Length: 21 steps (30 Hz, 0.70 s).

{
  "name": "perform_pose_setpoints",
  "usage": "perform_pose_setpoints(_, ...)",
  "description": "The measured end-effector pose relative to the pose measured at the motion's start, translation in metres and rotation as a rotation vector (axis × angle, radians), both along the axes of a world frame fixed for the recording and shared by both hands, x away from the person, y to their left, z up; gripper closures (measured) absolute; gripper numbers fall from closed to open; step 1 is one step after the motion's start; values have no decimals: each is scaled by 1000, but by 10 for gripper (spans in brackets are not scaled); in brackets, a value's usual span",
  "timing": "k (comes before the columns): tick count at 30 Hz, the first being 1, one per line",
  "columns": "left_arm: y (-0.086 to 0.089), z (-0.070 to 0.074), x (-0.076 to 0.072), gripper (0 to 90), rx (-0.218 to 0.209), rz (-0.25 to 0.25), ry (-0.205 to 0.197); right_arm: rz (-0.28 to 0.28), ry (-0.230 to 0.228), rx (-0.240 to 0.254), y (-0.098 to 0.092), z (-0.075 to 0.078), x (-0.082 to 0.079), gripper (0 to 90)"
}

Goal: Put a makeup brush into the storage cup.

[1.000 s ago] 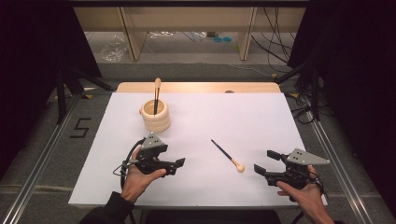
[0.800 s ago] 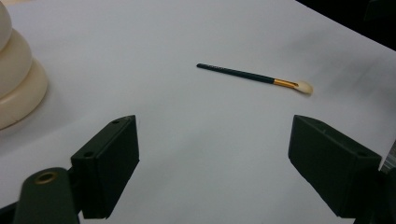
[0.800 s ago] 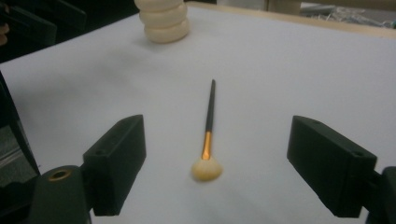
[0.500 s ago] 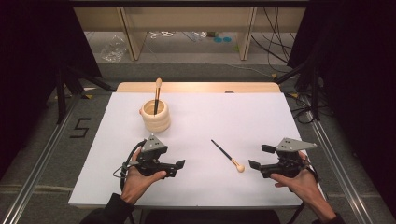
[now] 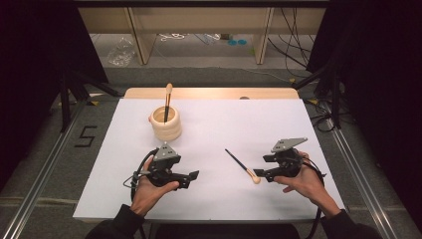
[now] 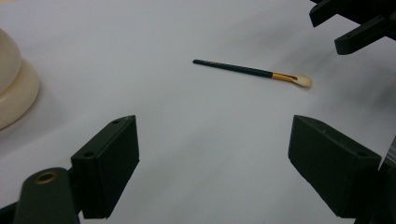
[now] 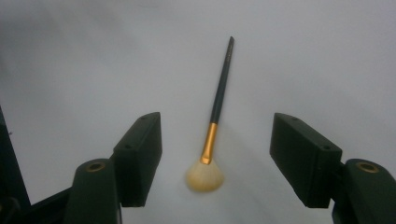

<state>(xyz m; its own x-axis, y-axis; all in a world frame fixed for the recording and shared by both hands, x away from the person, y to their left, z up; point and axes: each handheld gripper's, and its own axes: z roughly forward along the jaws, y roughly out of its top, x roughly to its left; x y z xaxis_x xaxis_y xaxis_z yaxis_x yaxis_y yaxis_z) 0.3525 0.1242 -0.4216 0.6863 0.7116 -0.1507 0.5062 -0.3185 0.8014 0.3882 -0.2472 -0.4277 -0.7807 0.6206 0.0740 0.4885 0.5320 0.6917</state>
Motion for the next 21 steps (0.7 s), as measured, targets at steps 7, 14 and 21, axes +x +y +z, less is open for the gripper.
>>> perform_pose_setpoints(7, 0, -1, 0, 163, 12, -9, -2, 32, 26, -53, 16, -3, 11, 409)
perform_pose_setpoints(14, 0, -1, 0, 163, 10, -1, 1, 59, 71, -97, 31, -2, 20, 428)
perform_pose_setpoints(21, 2, -1, 0, 164, 9, 8, 3, 76, 87, -139, 39, -3, 30, 428)
